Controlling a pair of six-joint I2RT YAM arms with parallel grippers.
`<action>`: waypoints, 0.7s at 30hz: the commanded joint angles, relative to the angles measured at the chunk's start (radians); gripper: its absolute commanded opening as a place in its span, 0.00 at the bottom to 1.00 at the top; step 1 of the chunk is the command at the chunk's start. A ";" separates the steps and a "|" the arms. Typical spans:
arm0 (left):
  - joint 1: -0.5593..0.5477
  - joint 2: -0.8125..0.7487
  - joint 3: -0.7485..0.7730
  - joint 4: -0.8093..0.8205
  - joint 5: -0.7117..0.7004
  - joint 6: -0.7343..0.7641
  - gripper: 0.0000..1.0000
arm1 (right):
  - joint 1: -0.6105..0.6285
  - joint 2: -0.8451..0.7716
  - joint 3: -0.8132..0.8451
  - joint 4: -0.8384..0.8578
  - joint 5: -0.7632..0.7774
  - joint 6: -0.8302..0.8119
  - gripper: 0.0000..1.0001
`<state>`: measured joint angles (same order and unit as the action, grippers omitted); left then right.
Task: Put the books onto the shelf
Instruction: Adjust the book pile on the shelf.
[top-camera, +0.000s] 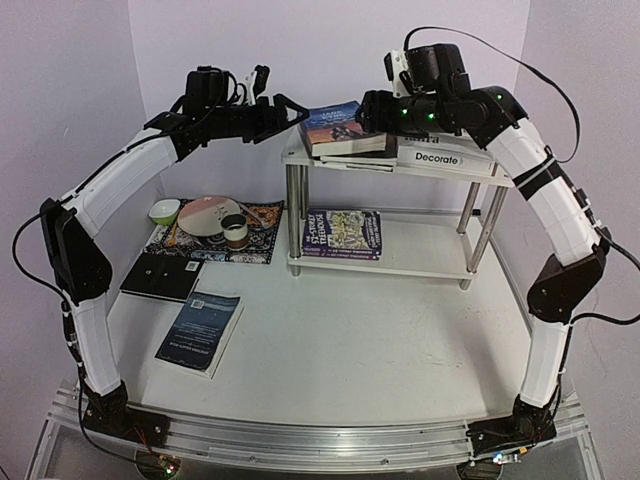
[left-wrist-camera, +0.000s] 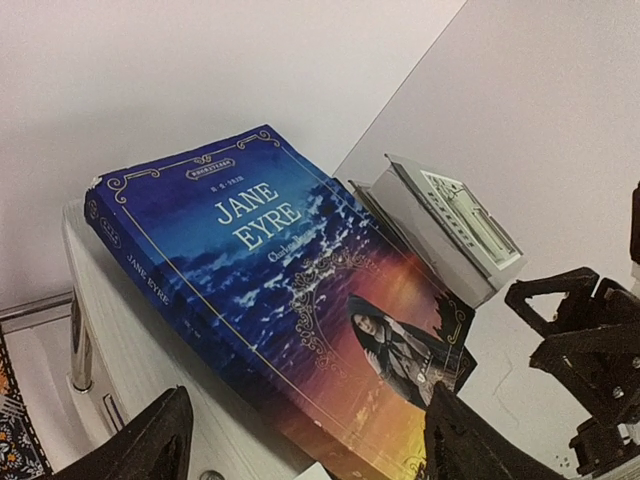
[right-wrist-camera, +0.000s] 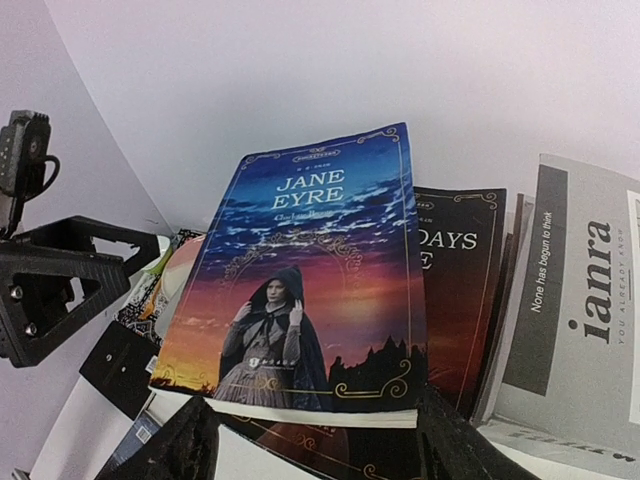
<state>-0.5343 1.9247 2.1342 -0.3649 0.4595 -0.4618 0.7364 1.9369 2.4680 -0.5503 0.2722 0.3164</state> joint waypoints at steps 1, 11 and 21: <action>0.012 0.024 0.074 0.050 -0.004 -0.049 0.78 | -0.021 0.034 0.043 0.056 0.039 -0.024 0.64; 0.017 0.077 0.104 0.049 0.014 -0.085 0.69 | -0.033 0.060 0.035 0.061 0.053 0.002 0.57; 0.017 0.124 0.136 0.049 0.041 -0.102 0.64 | -0.033 0.045 -0.009 0.058 0.102 0.012 0.59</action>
<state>-0.5224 2.0399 2.1952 -0.3584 0.4721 -0.5522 0.7071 2.0003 2.4702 -0.5335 0.3286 0.3195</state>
